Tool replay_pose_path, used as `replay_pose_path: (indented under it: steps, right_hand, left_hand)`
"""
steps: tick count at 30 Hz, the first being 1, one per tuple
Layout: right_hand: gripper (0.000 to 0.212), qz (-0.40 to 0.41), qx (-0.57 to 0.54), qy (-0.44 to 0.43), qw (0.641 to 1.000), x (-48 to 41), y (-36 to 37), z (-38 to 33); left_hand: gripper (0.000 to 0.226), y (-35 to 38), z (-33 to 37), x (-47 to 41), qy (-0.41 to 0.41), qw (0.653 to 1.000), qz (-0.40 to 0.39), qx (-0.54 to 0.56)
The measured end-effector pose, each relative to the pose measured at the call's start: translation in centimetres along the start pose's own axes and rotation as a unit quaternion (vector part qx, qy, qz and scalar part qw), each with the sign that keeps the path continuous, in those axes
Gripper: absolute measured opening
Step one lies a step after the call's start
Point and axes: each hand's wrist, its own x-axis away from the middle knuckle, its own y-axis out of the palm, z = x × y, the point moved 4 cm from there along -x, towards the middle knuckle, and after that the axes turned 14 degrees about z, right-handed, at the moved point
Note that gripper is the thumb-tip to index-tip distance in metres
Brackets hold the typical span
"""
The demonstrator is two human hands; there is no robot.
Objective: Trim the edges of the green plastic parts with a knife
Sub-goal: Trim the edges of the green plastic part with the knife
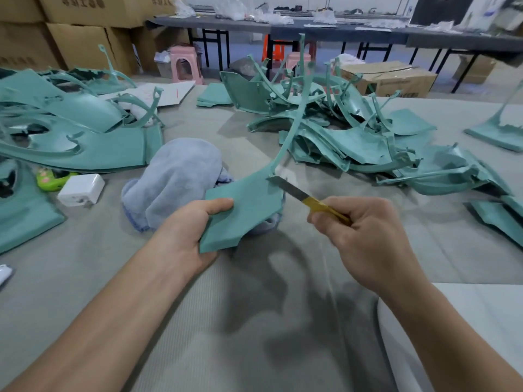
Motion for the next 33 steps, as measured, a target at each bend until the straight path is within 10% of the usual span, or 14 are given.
replay_pose_path:
  steps: [6,11,16,20,25,33]
  right_hand:
    - [0.026,-0.126,-0.037,-0.015,0.991,2.7,3.8,-1.8]
    - [0.037,0.059,0.008,0.004,0.998,0.9,2.0,-0.6]
    - [0.028,-0.062,0.023,-0.077,0.995,2.6,3.4,-2.0]
    - [0.035,0.063,0.051,-0.022,0.996,1.0,2.3,-1.1]
    - [0.027,-0.039,0.031,-0.090,0.995,2.9,4.1,-3.0]
    - [0.038,0.027,-0.021,-0.048,0.998,2.5,3.0,-2.6]
  left_hand:
    - [0.031,0.4,-0.5,0.8,-0.069,0.994,-0.071,0.035]
    - [0.030,0.6,-0.3,1.0,-0.052,0.995,-0.070,0.041]
    - [0.031,1.1,-0.6,1.2,-0.027,0.997,-0.066,0.037]
    - [0.029,0.7,-0.5,0.9,-0.038,0.996,-0.068,0.052]
    - [0.030,1.0,-0.8,1.1,-0.022,0.996,-0.062,0.066]
    - [0.025,0.7,-0.6,1.1,-0.019,0.994,-0.042,0.098]
